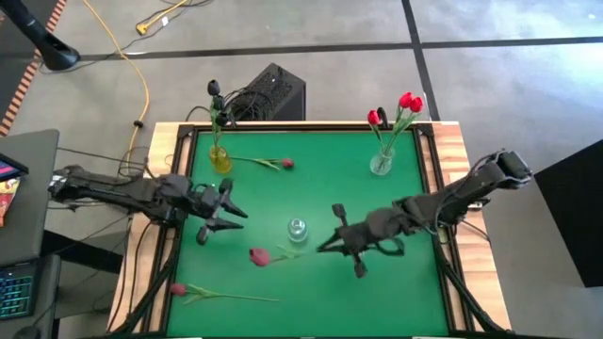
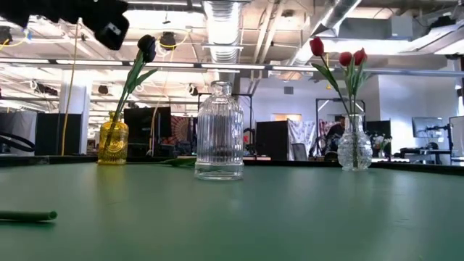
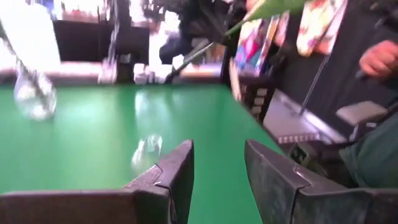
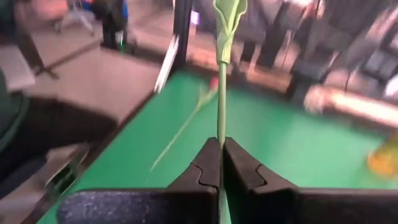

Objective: Sort flowers into vase by color
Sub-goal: Put the right dark red tulip into the bottom transparent vase

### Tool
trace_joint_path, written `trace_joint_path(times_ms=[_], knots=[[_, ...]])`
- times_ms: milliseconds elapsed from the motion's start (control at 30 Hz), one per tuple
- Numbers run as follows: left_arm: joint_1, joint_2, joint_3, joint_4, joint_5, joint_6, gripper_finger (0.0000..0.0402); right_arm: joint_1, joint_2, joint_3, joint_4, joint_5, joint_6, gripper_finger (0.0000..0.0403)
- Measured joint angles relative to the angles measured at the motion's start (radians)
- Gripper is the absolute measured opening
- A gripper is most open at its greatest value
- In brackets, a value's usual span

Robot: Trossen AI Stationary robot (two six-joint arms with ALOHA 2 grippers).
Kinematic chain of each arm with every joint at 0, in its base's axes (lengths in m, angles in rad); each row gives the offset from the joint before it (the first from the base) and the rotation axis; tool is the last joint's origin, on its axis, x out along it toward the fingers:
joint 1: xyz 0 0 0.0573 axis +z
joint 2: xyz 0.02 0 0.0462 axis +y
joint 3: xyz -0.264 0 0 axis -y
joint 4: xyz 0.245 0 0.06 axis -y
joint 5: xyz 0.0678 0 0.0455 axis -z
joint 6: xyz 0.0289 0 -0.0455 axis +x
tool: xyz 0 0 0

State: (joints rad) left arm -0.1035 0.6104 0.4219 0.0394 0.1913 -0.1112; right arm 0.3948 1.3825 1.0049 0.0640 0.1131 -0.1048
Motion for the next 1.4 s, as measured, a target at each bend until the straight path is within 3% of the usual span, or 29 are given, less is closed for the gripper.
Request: trace_joint_path(times_ms=[133, 300, 467, 633, 867, 1133, 1267, 1400], knots=[[-0.032, 0.101, -0.078, 0.342, -0.118, 0.032, 0.0129, -0.070, -0.002, -0.019, 0.173, -0.114, -0.075, 0.0027], [-0.055, 0.310, -0.060, 0.620, -0.221, 0.096, 0.0129, -0.128, 0.038, -0.019, 0.281, -0.145, -0.087, 0.0031], [-0.055, 0.544, 0.086, 0.666, -0.204, 0.132, 0.0129, -0.172, 0.099, -0.020, 0.397, -0.161, -0.087, 0.0028], [-0.055, 0.682, 0.194, 0.674, -0.225, 0.213, 0.0129, -0.207, 0.131, -0.020, 0.426, -0.165, -0.080, 0.0030], [-0.055, 0.677, 0.211, 0.682, -0.294, 0.280, 0.0129, -0.235, 0.124, -0.019, 0.415, -0.165, -0.088, 0.0028], [-0.056, 0.607, 0.212, 0.638, -0.278, 0.336, 0.0129, -0.274, 0.122, -0.019, 0.406, -0.164, -0.088, 0.0031], [-0.056, 0.586, 0.212, 0.612, -0.223, 0.337, 0.0129, -0.293, 0.122, -0.019, 0.420, -0.164, -0.089, 0.0028], [-0.056, 0.581, 0.212, 0.615, -0.266, 0.336, 0.0129, -0.306, 0.123, -0.019, 0.441, -0.164, -0.098, 0.0032]])
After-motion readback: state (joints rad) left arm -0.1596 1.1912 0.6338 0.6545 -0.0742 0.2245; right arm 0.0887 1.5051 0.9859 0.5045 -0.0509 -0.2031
